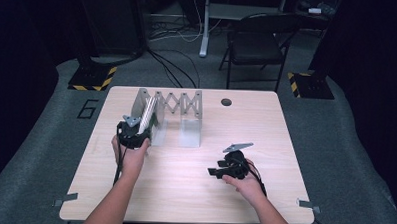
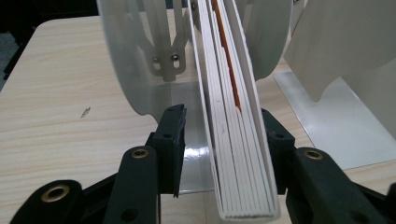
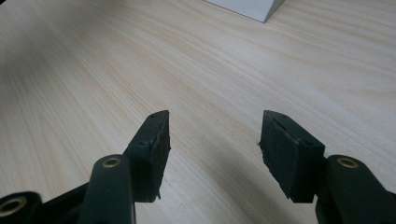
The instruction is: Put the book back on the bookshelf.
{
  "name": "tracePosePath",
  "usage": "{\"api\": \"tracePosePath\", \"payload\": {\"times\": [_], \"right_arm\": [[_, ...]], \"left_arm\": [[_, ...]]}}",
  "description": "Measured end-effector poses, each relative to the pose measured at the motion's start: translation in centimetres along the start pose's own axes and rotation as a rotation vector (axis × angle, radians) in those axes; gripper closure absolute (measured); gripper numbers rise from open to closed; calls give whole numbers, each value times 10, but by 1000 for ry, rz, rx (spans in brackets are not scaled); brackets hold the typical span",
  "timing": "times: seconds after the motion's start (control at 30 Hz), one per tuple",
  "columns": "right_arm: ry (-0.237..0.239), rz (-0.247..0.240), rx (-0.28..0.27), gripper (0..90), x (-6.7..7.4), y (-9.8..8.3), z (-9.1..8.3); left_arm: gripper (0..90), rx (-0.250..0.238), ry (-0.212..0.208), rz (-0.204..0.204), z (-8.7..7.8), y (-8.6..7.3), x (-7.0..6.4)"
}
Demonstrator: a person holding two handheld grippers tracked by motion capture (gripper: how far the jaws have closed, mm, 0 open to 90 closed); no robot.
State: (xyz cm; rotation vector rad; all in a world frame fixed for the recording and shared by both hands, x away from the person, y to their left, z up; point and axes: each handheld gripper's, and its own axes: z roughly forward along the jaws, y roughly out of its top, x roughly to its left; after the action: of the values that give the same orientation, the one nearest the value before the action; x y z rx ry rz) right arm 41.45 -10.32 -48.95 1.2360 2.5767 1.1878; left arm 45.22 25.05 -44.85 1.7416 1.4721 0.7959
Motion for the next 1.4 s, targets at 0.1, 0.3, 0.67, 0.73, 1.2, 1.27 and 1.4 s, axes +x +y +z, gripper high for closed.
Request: {"api": "tracePosePath", "payload": {"times": [0.1, 0.3, 0.67, 0.73, 1.2, 1.27, 1.4], "right_arm": [[3, -4, 6, 425, 1, 1, 1], [3, -8, 5, 425, 1, 1, 1], [1, -2, 7, 425, 1, 0, 1], [0, -1, 7, 424, 1, 0, 1], [-3, -5, 0, 424, 1, 0, 1], [-3, -6, 1, 424, 1, 0, 1], [-1, 5, 7, 424, 1, 0, -1]], "left_arm": [[587, -4, -4, -1, -4, 0, 0], [576, -20, -9, 1, -13, -1, 1], [575, -41, -32, -8, -26, -1, 2], [574, -45, -37, -1, -30, -1, 0], [586, -56, -77, 20, -53, -4, 0], [586, -53, -83, 28, -58, -4, 1], [585, -60, -94, 33, -68, -7, 3]]}}
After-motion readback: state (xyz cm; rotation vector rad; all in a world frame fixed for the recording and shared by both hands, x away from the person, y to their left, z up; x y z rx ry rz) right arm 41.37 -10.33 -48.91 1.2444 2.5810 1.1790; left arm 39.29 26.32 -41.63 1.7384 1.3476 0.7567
